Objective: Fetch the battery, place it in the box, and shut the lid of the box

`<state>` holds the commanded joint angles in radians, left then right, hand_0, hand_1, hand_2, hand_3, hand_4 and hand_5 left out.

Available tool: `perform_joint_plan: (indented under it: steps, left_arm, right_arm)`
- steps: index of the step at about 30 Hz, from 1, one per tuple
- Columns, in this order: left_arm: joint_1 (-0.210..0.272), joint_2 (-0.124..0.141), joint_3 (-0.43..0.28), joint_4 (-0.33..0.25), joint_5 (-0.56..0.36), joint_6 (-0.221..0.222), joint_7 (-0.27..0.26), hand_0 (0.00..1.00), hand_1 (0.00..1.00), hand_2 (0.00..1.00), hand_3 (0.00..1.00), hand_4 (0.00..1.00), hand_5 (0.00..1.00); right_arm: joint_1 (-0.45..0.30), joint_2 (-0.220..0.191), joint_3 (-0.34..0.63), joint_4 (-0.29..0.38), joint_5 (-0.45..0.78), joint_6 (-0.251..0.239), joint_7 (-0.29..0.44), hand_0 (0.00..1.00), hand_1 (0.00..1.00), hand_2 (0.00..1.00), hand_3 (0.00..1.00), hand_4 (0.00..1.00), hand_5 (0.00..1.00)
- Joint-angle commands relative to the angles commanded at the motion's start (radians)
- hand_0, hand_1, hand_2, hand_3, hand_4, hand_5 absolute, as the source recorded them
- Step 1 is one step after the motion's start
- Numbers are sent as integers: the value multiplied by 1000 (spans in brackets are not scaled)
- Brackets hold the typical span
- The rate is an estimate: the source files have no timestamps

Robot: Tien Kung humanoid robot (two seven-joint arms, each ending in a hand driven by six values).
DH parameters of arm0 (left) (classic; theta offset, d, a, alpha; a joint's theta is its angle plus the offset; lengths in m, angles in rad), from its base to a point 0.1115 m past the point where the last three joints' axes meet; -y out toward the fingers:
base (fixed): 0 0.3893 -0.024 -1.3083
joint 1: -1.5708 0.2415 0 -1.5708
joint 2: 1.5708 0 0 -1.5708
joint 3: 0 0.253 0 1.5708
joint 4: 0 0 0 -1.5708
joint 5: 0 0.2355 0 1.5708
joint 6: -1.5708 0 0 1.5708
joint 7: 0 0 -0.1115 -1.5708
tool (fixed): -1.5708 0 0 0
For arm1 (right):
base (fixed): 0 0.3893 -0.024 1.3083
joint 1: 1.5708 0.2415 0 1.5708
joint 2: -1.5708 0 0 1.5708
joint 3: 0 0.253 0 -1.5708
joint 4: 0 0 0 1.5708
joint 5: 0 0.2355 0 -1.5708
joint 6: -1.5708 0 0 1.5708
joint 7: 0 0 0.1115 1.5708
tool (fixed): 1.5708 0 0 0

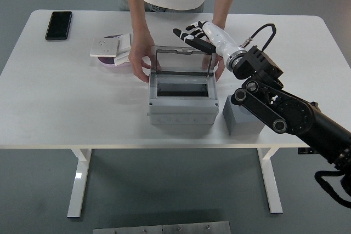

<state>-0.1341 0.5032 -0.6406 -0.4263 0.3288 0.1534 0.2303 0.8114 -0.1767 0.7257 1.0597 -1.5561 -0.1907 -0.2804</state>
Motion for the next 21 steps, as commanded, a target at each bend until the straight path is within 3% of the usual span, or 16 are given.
perform_joint_plan:
  steps: [8,16,17,21]
  left_arm:
    - [5,-2,5,0,-11,4,-6,610,742,604,562,404,2]
    - [11,-2,14,1,-29,8,-15,610,742,604,562,404,2]
    - [11,-1,15,1,-30,8,-16,609,742,601,562,403,2]
    - [11,-1,16,1,-33,9,-18,609,742,601,562,403,2]
  right_arm:
    - [-13,-7,-33,37,-5,3,-12,942,790,772,801,939,998]
    - [-35,-40,-65,105,-8,15,-33,926,779,771,800,935,998]
    - [-37,-44,-67,115,-9,16,-36,826,716,738,794,934,998]
    - [-46,-58,-73,155,-20,17,-46,826,716,738,794,934,998]
